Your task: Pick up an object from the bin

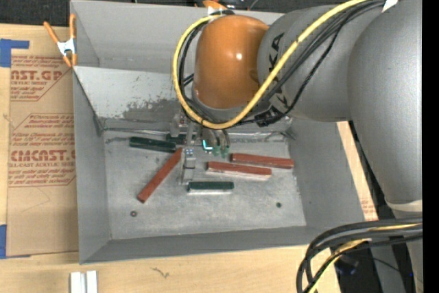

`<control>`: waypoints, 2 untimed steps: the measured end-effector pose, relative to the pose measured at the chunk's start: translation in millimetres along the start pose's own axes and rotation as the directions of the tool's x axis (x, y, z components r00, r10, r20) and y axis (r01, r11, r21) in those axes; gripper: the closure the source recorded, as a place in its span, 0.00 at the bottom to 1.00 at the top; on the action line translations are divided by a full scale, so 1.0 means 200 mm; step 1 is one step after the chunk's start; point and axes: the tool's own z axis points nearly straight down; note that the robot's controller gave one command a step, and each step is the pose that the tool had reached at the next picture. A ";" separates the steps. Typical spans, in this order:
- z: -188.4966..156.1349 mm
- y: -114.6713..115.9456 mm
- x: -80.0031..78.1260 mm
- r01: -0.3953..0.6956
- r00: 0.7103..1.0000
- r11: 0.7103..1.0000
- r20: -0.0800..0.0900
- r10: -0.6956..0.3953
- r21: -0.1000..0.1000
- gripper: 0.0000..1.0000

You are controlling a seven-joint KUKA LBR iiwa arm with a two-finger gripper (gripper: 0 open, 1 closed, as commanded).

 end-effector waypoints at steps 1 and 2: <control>0.49 0.14 -0.06 0.388 0.921 0.922 0.008 -0.388 0.002 0.00; 0.48 0.14 -0.07 0.387 0.922 0.922 0.007 -0.387 0.001 1.00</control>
Offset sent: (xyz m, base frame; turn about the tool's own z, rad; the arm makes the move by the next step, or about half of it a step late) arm 0.0123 0.0268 -0.0970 -0.3980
